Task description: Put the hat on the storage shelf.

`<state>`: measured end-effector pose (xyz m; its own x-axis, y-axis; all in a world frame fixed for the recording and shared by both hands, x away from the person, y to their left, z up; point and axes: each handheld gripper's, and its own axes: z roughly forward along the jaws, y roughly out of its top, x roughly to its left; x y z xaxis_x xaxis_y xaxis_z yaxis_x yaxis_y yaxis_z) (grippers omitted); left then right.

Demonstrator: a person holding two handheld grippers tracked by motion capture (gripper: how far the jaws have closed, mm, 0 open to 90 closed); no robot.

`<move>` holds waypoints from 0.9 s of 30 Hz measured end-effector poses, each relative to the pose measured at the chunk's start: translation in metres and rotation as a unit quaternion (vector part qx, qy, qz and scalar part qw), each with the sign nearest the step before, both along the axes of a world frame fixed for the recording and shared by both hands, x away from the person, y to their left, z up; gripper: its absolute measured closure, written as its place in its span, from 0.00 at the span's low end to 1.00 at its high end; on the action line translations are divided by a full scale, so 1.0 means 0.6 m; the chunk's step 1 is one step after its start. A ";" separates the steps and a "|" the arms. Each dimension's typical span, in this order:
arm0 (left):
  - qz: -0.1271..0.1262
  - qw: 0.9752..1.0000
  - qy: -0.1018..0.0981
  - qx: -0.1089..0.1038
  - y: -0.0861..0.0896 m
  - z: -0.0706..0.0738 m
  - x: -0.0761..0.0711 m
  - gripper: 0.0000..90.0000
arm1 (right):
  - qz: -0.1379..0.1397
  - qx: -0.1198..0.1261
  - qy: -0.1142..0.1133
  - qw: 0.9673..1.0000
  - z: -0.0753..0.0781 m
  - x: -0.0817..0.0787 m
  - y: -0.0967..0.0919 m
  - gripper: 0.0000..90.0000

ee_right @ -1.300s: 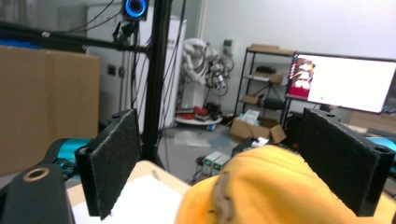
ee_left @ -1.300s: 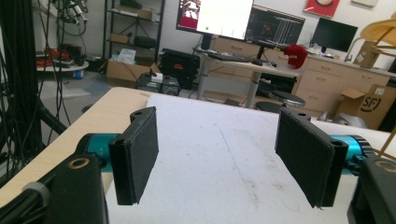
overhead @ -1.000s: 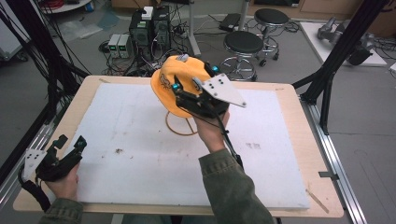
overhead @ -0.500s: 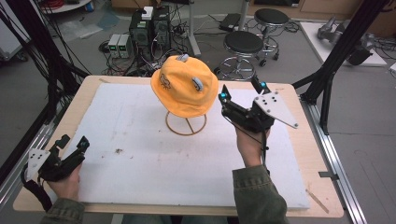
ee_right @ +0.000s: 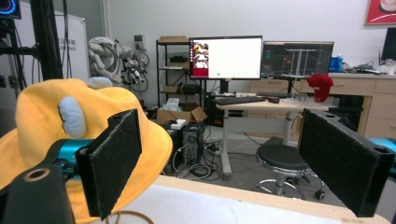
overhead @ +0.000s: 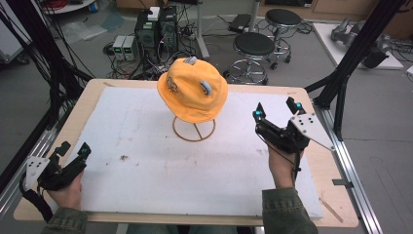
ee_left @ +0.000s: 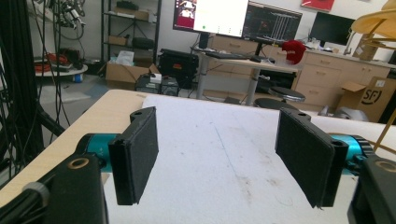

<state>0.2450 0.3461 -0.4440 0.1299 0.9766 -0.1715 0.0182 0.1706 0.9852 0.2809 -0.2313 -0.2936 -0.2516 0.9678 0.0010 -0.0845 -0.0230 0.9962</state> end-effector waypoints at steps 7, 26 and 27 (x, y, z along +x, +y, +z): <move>0.002 1.000 0.001 -0.001 0.001 0.000 -0.003 0.34 | -0.014 -0.017 0.014 1.000 -0.022 -0.013 -0.025 0.14; 0.008 1.000 0.003 -0.011 0.006 -0.001 -0.010 0.34 | -0.071 -0.007 0.096 0.993 -0.130 -0.042 -0.117 0.14; 0.008 1.000 0.003 -0.012 0.007 -0.001 -0.010 0.34 | -0.073 -0.005 0.100 0.992 -0.136 -0.043 -0.122 0.14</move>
